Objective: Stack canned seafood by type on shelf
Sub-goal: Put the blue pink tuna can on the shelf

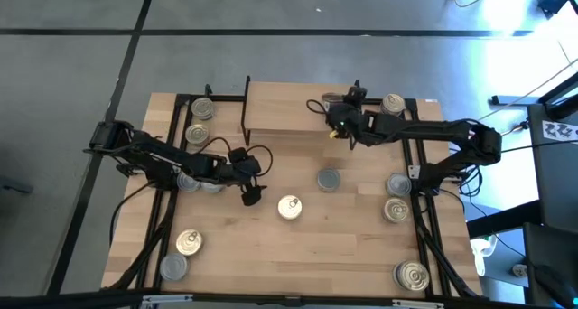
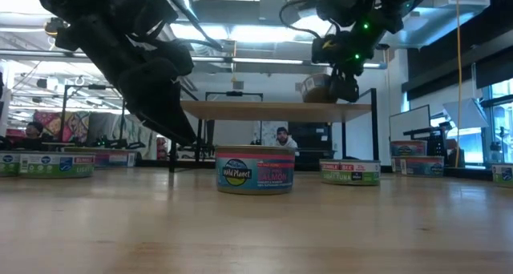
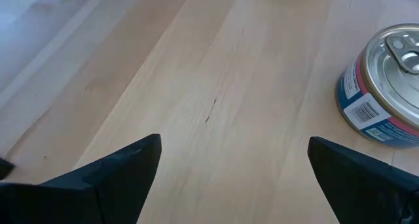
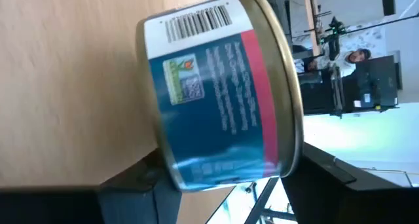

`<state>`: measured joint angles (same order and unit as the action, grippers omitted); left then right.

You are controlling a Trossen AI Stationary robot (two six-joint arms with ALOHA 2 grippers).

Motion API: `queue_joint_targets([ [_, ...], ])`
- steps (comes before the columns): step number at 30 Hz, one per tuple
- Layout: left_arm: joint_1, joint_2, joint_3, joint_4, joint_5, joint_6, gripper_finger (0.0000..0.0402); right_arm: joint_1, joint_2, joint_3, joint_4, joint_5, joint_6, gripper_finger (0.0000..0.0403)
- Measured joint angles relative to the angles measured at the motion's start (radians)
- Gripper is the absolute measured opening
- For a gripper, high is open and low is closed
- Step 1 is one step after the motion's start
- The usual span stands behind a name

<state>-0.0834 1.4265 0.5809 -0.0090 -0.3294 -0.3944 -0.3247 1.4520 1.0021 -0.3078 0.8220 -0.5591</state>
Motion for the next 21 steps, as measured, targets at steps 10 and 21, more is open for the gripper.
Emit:
queue_joint_targets([
  [10,0.0,0.0,0.0,0.0,0.0,0.0,0.0382,-0.004,0.0,0.0,-0.029,-0.032,0.007,0.0223],
  [21,0.0,0.0,0.0,0.006,0.0,0.004,0.0382,-0.003,0.001,0.0,-0.072,-0.077,0.057,0.0228],
])
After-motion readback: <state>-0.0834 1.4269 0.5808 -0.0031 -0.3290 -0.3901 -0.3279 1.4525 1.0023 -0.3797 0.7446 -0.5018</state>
